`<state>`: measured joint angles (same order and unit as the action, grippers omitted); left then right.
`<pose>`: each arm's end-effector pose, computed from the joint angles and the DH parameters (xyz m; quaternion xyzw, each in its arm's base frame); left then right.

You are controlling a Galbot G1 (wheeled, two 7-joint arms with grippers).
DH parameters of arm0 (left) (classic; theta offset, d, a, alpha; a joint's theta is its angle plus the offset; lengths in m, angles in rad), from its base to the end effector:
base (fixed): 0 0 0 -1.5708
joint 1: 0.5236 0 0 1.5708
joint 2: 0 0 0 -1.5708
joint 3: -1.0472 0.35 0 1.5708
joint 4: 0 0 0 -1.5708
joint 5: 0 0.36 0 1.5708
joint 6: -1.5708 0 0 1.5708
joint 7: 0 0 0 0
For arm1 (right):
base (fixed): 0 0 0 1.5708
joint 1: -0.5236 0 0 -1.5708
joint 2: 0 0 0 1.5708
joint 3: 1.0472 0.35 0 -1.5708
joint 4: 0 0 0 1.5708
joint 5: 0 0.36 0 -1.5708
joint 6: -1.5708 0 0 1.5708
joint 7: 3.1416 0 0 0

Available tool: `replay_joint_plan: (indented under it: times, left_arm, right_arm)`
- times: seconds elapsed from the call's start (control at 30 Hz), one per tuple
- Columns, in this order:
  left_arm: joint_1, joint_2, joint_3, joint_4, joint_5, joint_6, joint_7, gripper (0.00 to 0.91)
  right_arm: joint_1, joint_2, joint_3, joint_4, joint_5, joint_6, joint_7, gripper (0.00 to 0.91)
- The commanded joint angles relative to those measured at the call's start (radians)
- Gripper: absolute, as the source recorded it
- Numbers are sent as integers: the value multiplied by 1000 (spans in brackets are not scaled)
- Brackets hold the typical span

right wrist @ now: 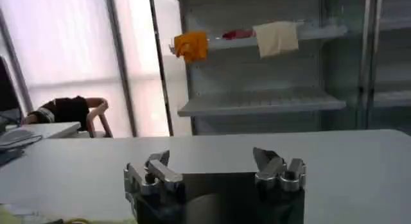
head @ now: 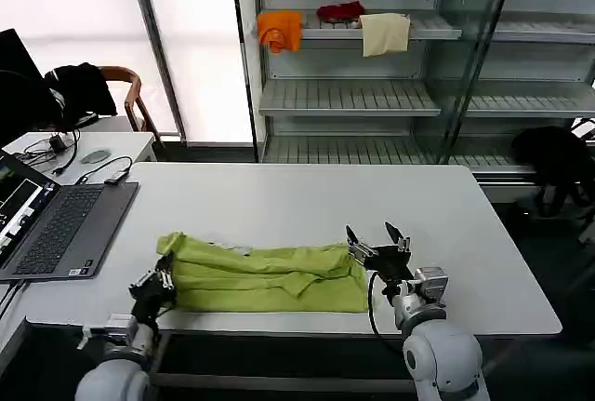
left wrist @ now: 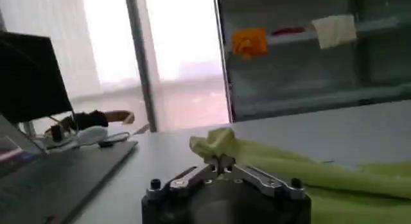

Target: Fold and organize the clothes.

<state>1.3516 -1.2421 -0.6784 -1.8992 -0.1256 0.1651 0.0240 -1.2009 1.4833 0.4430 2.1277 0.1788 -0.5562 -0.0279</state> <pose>0.2599 0.1252 -0.2959 0.0178 -0.9917 -0.1139 0.0575 0.2763 0.0106 -0.2060 0.0981 -0.9909 -0.0400 0.0824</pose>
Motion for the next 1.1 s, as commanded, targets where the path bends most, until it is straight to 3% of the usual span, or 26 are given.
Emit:
replay_joint_plan:
  times: [0.03, 0.27, 0.47, 0.7, 0.93, 1.1]
  left_arm:
    - [-44, 256, -208, 76, 140, 8, 205, 0]
    - [-126, 342, -241, 161, 155, 56, 231, 0]
    - [-150, 347, -249, 141, 244, 56, 246, 0]
    - [-87, 225, -161, -50, 308, 74, 221, 10]
    - [-82, 107, 113, -178, 433, 122, 131, 10]
    - [-92, 58, 233, -191, 520, 127, 102, 10]
  right_arm:
    - [-5, -2, 7, -3, 0, 2, -4, 907]
    - [-13, -1, 8, -11, -5, 6, -7, 907]
    - [-13, 0, 9, -17, -9, 8, -7, 907]
    - [-12, 8, 3, -30, -18, 10, -5, 907]
    - [-11, 19, -7, -40, -34, 15, -6, 907]
    - [-15, 17, -2, -41, -37, 17, -7, 907]
